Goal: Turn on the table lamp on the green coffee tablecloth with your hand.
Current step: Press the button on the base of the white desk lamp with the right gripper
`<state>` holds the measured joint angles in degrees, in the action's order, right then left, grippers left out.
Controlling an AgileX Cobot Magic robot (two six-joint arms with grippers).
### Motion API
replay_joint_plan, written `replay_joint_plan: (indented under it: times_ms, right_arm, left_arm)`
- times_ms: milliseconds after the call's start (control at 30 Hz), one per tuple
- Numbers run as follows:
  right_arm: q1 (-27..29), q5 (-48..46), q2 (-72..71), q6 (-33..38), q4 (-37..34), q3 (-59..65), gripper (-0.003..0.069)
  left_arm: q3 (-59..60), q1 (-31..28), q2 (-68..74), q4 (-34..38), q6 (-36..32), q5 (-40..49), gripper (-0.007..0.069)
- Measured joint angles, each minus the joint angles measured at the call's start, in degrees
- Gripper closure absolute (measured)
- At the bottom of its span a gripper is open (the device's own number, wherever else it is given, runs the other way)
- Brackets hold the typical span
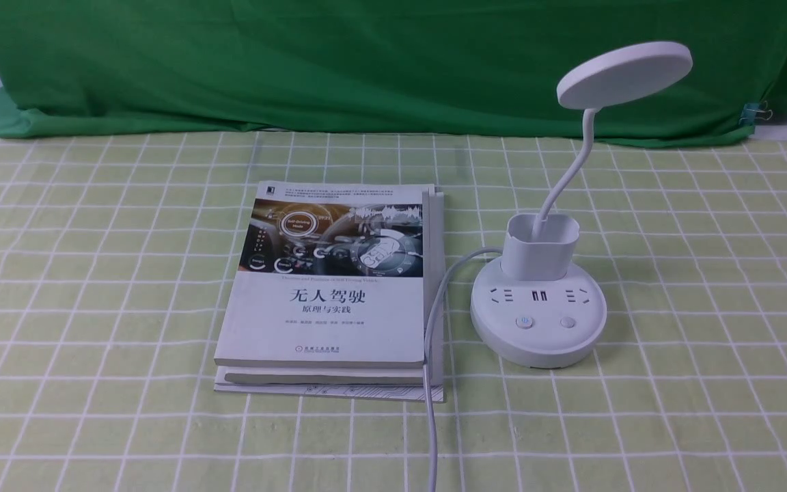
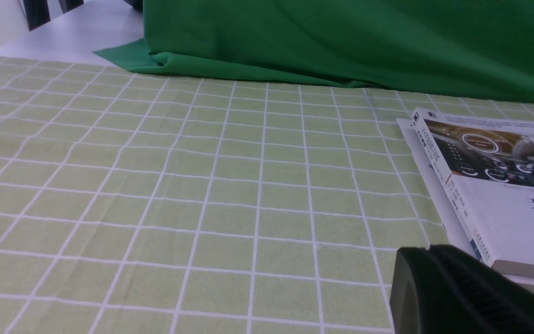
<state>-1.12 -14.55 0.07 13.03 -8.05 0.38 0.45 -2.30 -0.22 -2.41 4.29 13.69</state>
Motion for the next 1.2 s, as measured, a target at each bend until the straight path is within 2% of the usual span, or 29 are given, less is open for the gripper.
replay_joint_plan:
  times_ms: [1200]
  right_arm:
    - [0.0, 1.4, 0.0, 0.09, 0.05, 0.0, 0.0414]
  left_arm:
    - [0.0, 0.0, 0.0, 0.0, 0.0, 0.05, 0.0622]
